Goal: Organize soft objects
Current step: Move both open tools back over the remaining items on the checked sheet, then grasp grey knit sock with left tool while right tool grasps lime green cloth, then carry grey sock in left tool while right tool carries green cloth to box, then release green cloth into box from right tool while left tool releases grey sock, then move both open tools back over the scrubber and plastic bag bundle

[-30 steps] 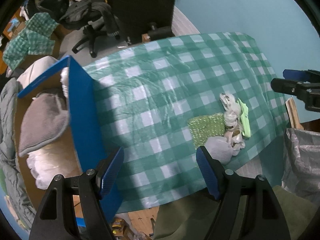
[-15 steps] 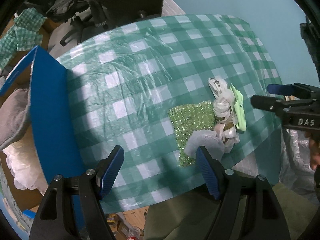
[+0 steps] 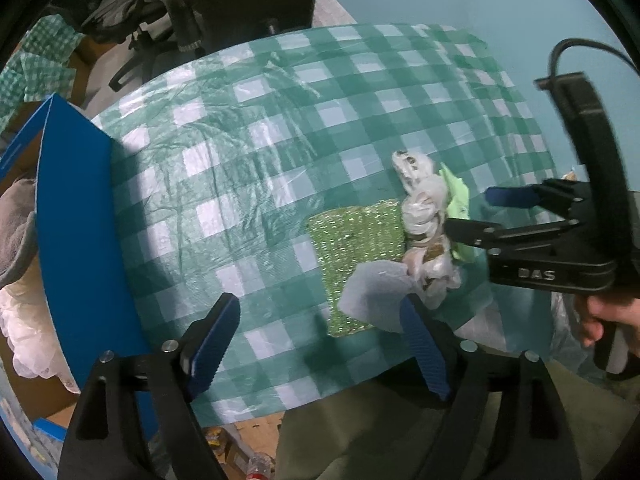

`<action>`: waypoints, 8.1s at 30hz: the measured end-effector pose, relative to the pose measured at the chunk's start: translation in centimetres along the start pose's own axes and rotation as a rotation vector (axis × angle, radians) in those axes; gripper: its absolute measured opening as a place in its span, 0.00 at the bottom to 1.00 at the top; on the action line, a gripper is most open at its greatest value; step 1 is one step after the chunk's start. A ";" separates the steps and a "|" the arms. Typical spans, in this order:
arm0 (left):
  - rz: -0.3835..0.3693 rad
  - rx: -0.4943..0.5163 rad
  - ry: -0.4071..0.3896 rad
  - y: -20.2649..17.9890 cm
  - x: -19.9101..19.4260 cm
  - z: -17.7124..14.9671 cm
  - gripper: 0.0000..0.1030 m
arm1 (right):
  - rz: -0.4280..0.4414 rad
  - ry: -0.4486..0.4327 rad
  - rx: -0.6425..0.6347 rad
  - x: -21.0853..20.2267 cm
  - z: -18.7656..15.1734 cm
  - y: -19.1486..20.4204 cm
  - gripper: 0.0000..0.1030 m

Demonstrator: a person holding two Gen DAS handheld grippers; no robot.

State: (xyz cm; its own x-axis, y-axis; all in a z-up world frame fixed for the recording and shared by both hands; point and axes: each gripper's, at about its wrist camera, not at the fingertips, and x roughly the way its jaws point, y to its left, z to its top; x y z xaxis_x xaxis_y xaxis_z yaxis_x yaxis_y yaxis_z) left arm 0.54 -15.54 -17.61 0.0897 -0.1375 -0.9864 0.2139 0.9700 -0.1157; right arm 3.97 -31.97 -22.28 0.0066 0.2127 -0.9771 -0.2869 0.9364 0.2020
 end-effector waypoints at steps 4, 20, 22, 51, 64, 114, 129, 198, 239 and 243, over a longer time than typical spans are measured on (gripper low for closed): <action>-0.031 0.001 0.014 -0.7 0.6 0.1 0.83 | 0.020 0.021 0.006 0.7 -0.2 -0.5 0.47; -0.043 0.003 0.112 -3.6 6.3 0.3 0.82 | 0.005 0.012 0.036 -0.1 -1.1 -3.5 0.32; -0.057 -0.011 0.099 -3.5 6.3 0.2 0.73 | 0.009 0.005 0.041 -0.3 -1.1 -3.7 0.40; -0.081 -0.174 -0.022 3.7 1.1 -0.4 0.30 | 0.051 -0.063 0.062 -2.1 -0.6 -4.1 0.10; -0.059 -0.156 -0.069 4.2 -1.9 0.1 0.30 | 0.036 -0.125 0.044 -6.4 -0.3 -3.1 0.10; -0.043 -0.128 -0.076 5.3 -2.7 0.0 0.30 | -0.062 -0.092 0.043 -3.7 -0.9 -2.2 0.10; -0.006 -0.124 -0.123 6.5 -5.5 -0.1 0.30 | -0.024 -0.165 -0.011 -8.6 1.2 0.2 0.10; 0.129 -0.383 -0.164 24.9 -10.3 -11.4 0.30 | 0.251 -0.081 -0.616 -5.7 5.7 33.5 0.10; 0.131 -0.316 -0.180 23.0 -10.4 -11.5 0.65 | 0.169 -0.044 -0.474 -5.2 4.6 30.1 0.60; 0.127 -0.284 -0.186 21.2 -10.5 -10.6 0.65 | 0.154 -0.050 -0.450 -5.7 4.4 28.1 0.61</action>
State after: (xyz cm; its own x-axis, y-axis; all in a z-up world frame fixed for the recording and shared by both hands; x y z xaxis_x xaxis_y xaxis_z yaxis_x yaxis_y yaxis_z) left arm -6.21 8.58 -10.90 0.2792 -0.0210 -0.9600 -0.0872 0.9951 -0.0471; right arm 0.12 -5.59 -10.75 -0.0256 0.3627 -0.9316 -0.6745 0.6815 0.2839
